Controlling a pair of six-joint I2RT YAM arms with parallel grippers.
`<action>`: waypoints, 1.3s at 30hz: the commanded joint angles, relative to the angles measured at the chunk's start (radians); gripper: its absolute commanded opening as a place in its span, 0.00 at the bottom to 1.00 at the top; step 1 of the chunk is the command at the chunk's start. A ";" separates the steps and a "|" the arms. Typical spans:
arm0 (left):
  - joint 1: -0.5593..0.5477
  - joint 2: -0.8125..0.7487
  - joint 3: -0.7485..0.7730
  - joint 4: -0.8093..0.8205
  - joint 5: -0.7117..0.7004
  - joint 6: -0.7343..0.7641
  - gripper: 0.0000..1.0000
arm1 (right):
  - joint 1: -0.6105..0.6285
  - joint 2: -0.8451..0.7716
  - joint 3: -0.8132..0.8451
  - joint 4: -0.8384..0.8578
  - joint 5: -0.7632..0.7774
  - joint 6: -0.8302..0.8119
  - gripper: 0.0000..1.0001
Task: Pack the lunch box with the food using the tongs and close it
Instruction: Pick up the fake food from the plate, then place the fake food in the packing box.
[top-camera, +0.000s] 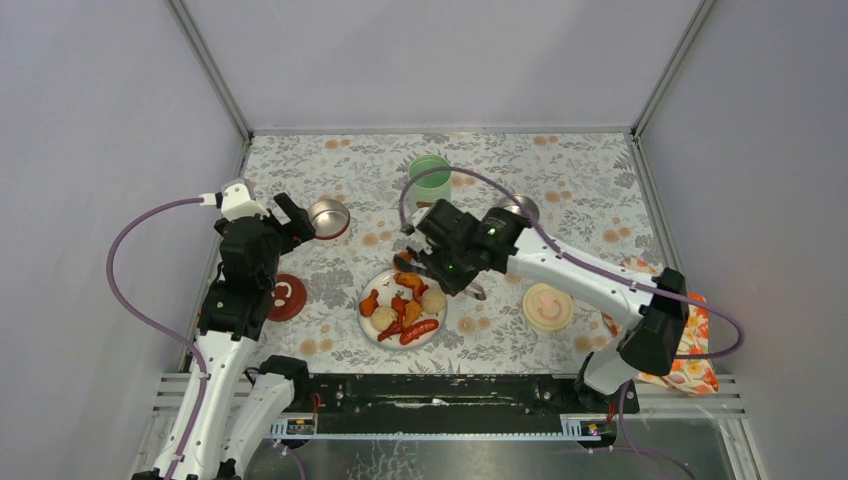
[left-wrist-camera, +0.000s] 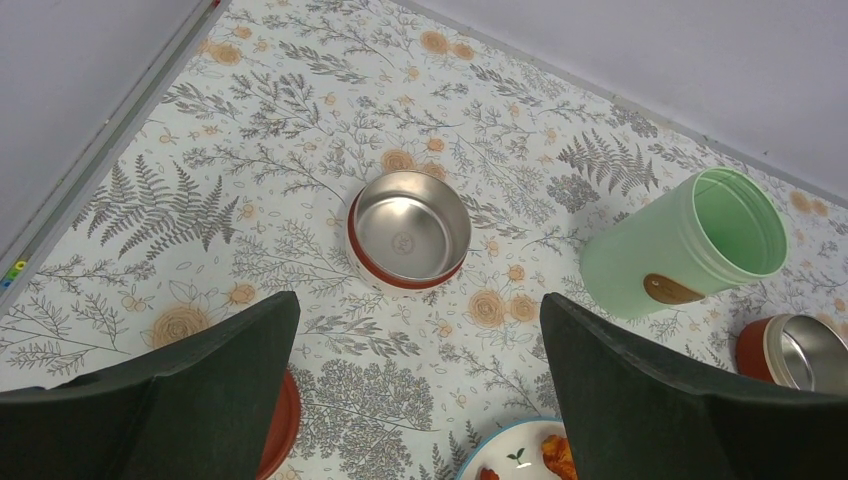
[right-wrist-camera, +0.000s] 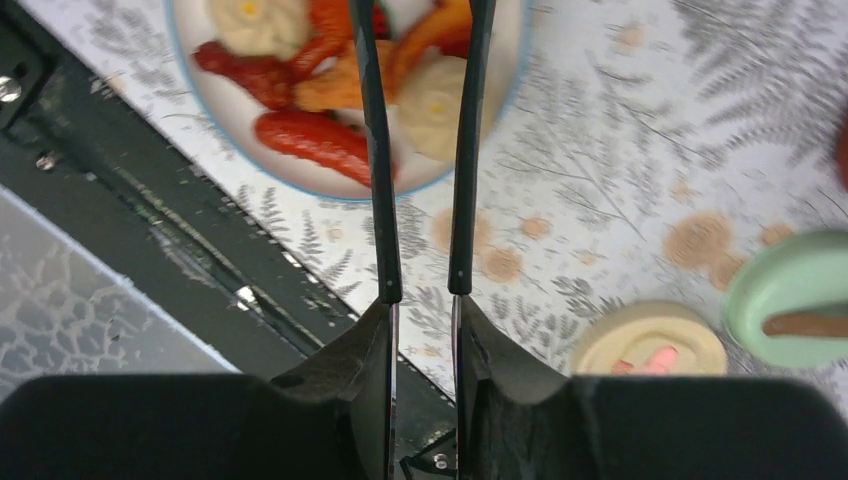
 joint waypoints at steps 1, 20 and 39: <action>0.009 -0.004 -0.012 0.063 0.017 -0.004 0.98 | -0.112 -0.113 -0.036 -0.006 0.049 0.020 0.01; -0.001 -0.006 -0.015 0.066 0.023 -0.004 0.98 | -0.579 -0.186 -0.197 0.088 0.080 0.020 0.02; -0.014 -0.011 -0.016 0.065 0.024 -0.004 0.98 | -0.740 -0.054 -0.254 0.246 0.010 0.056 0.04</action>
